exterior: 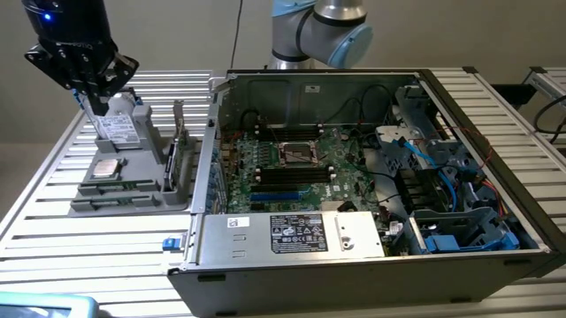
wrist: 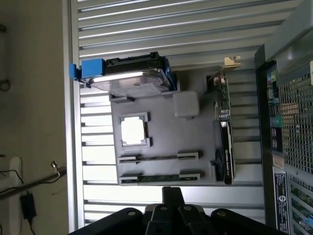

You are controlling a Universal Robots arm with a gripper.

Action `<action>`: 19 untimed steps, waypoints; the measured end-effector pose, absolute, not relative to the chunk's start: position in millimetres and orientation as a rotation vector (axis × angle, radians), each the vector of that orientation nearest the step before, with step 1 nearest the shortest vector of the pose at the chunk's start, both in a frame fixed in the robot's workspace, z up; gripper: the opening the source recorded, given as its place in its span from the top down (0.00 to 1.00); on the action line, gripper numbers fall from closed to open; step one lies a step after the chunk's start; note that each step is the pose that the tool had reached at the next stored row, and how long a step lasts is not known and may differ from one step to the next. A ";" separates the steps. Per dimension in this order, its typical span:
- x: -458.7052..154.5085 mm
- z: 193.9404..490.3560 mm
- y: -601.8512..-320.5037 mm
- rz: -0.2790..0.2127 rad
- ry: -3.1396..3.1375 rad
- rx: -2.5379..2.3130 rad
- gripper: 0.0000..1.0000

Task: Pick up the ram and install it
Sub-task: 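Reach for the ram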

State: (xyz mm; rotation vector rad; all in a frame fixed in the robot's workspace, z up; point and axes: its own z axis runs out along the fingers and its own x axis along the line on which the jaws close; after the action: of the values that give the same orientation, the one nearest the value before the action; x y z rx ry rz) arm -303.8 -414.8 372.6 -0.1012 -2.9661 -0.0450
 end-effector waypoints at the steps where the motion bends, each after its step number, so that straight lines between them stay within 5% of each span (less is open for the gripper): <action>1: -305.2 370.7 -415.6 -0.045 -2.963 -0.099 0.89; 19: -320.7 359.0 -418.7 0.020 -3.049 -0.053 0.89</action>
State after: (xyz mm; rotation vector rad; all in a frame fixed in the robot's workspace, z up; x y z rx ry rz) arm -320.7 -418.7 359.0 -0.0532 -3.0485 0.0195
